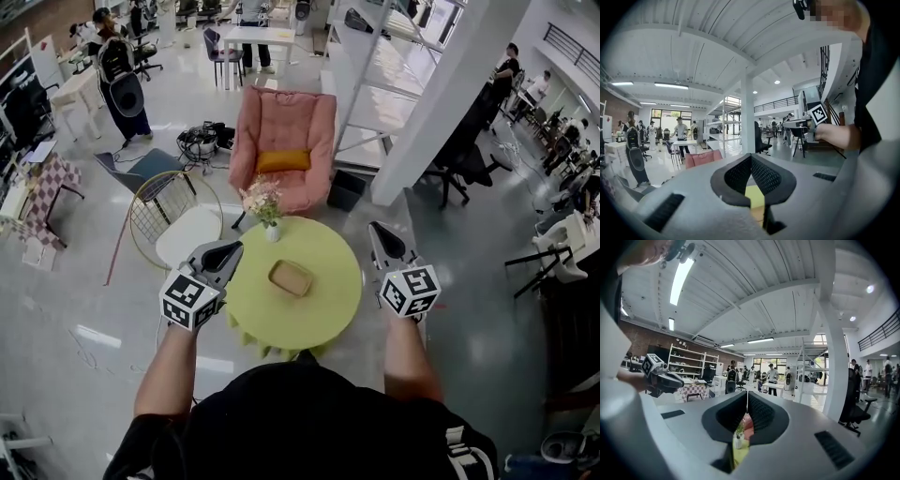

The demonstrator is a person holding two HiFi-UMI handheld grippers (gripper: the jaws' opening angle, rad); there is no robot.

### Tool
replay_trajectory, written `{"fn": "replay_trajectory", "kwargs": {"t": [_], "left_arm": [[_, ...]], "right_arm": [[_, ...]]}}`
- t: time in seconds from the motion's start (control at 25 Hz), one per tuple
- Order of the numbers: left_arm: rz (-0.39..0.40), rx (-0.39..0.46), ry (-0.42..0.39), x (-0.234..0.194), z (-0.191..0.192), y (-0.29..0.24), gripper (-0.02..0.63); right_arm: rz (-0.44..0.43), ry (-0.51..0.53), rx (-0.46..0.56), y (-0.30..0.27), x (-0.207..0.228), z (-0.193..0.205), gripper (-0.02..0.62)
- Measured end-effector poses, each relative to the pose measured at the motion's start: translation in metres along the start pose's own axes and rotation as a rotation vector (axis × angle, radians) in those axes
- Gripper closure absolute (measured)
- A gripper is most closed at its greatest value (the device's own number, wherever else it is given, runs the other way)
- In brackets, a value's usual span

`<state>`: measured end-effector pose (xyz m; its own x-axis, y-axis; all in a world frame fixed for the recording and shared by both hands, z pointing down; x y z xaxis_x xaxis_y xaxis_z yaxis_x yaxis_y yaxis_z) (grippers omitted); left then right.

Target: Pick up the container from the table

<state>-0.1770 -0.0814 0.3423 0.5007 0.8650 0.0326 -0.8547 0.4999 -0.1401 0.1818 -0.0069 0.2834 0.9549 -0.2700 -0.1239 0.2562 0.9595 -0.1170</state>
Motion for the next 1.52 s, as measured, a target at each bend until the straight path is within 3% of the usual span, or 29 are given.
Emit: {"fn": "replay_trajectory", "kwargs": {"t": [0.36, 0.72, 1.28, 1.52], "left_arm": [[-0.065, 0.014, -0.008, -0.006, -0.011, -0.013, 0.591], [-0.083, 0.042, 0.034, 0.005, -0.034, -0.054, 0.591], [-0.145, 0.039, 0.029, 0.007, -0.051, -0.117, 0.591], [-0.223, 0.039, 0.021, 0.008, -0.059, -0.137, 0.591]], "right_arm": [[-0.048, -0.006, 0.015, -0.025, 0.022, 0.000, 0.583], [-0.099, -0.009, 0.030, -0.048, 0.069, 0.002, 0.583], [-0.196, -0.044, 0.055, -0.098, 0.140, 0.015, 0.570], [-0.242, -0.064, 0.068, -0.119, 0.168, 0.023, 0.546]]}}
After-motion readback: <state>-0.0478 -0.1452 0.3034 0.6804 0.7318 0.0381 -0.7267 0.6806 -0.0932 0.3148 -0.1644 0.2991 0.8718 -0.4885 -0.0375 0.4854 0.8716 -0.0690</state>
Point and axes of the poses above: the fingertips, and each gripper's own axes: y backward along the fingers, x to its right, z out of its underside, the point moved 9 cm from there along y, backward along the fingers, and after that the axes turned 1 degree about -x, right-handed, at the moved point
